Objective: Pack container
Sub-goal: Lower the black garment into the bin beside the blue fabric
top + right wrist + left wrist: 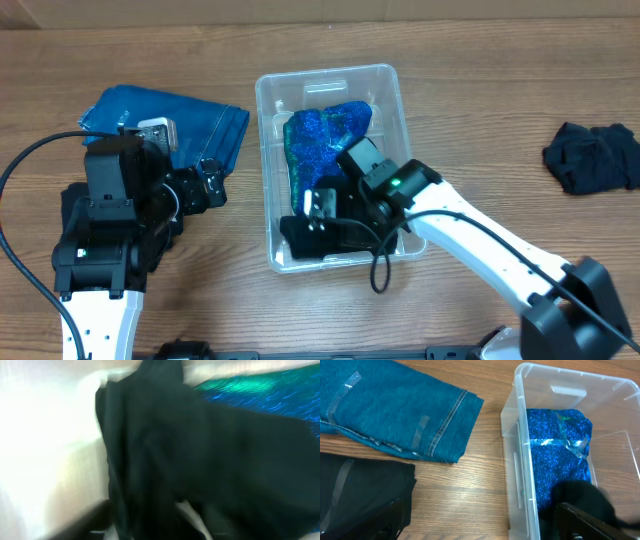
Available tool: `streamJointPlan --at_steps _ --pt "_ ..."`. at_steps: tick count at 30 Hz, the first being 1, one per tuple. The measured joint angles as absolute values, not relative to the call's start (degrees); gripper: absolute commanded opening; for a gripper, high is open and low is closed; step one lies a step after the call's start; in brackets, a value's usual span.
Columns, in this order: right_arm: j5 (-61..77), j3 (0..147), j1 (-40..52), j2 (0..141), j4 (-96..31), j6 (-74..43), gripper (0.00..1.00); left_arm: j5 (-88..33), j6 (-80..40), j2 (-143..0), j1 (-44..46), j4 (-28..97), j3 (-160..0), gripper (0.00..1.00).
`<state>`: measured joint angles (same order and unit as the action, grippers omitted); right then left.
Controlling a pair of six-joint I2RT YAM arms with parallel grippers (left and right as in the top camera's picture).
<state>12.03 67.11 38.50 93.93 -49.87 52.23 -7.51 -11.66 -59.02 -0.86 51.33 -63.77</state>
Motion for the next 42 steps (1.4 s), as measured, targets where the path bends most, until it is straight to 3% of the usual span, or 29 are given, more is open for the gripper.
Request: streamJointPlan --at_steps 3,7,13,16,19,23,26,32,39,40,41,42 --pt "6.5 67.1 38.3 95.0 -44.8 49.7 1.0 -7.5 -11.7 -59.0 -0.9 51.3 -63.8 1.0" --pt "-5.8 67.2 38.3 94.6 -39.6 37.7 1.0 -7.5 -11.7 -59.0 -0.9 51.3 -63.8 1.0" --pt "-11.2 69.4 36.6 82.5 -37.0 25.5 1.0 -7.5 -11.7 -59.0 -0.9 51.3 -63.8 1.0" --pt "-4.9 69.6 23.0 76.0 -37.6 10.5 1.0 -7.5 -11.7 -59.0 -0.9 51.3 -63.8 1.0" --pt "5.4 69.9 0.6 74.3 -38.2 0.0 1.0 -7.5 -11.7 -59.0 -0.9 51.4 -63.8 1.0" --pt "10.2 70.1 -26.4 79.0 -37.5 -10.9 1.0 -7.5 -11.7 -59.1 -0.9 51.3 -63.8 1.0" --pt "12.6 70.2 -37.4 87.2 -36.5 -13.4 1.0 -7.5 -11.7 -59.1 -0.8 51.4 -63.8 1.0" --pt "21.3 70.2 -47.7 105.7 -30.0 -14.8 1.0 -7.5 -11.7 -59.1 -0.9 51.9 -63.8 1.0" --pt "23.1 70.2 -48.2 111.9 -23.2 -15.7 0.99 -7.5 -11.7 -59.1 -0.9 51.9 -63.8 1.0" --pt "23.2 70.3 -48.1 113.7 -22.3 -16.5 0.95 -7.5 -11.7 -59.1 -0.9 51.9 -63.8 1.0" --pt "23.7 70.5 -48.1 114.3 -21.2 -16.8 0.8 -7.5 -11.7 -59.1 -0.9 51.9 -63.8 1.0" --pt "24.1 70.7 -48.1 115.0 -19.6 -17.1 0.53 -7.5 -11.7 -59.1 -0.9 51.9 -63.8 1.0"
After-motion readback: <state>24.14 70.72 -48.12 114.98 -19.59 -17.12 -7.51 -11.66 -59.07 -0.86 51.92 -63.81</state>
